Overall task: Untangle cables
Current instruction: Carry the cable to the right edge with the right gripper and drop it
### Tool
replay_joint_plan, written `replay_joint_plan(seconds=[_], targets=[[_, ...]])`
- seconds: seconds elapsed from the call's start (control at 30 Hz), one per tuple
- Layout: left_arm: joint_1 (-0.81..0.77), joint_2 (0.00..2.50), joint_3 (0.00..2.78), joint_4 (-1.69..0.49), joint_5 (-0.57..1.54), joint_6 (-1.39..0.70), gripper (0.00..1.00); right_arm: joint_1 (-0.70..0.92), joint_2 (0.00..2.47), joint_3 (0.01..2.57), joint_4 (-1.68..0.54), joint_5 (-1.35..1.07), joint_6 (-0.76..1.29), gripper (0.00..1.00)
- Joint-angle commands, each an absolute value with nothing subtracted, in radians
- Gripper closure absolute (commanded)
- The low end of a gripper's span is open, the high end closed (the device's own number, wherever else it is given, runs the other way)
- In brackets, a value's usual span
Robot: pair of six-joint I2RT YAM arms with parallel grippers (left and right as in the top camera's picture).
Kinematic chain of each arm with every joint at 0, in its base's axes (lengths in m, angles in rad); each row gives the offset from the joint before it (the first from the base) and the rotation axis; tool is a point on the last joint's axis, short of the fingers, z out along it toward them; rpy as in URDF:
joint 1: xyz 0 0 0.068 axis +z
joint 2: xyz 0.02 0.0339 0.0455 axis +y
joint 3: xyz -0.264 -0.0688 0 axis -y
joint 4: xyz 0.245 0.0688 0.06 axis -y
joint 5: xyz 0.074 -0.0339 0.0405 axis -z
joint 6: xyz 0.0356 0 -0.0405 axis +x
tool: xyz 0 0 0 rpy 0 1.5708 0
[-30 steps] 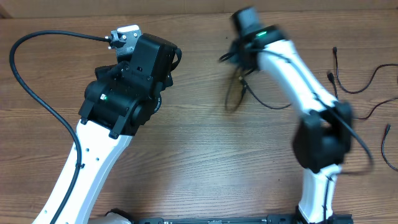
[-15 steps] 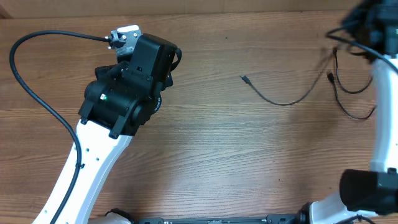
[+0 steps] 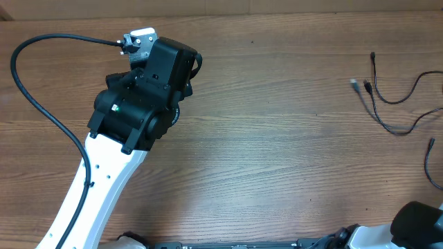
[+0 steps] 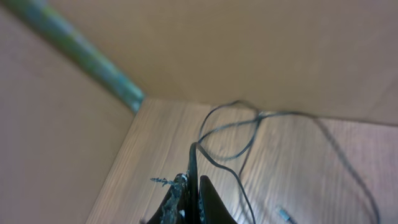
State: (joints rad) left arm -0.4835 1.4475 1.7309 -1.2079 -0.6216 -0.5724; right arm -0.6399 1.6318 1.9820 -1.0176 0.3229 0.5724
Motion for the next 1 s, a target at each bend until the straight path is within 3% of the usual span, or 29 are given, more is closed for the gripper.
replay_joint_plan(seconds=[0.0,0.73,0.97], targets=[[-0.478,1.451,1.750,-1.206,-0.628,-0.561,0.00,-0.698,1.592,1.999,-0.998,0.340,0.567,0.96],[-0.478,1.451,1.750,-1.206,-0.628,-0.561,0.00,-0.775,1.718,1.964,-1.044,0.363,0.570,0.91],[-0.478,1.451,1.750,-1.206,-0.628,-0.561,0.01,-0.774,1.775,1.942,-1.066,0.240,0.570,0.90]])
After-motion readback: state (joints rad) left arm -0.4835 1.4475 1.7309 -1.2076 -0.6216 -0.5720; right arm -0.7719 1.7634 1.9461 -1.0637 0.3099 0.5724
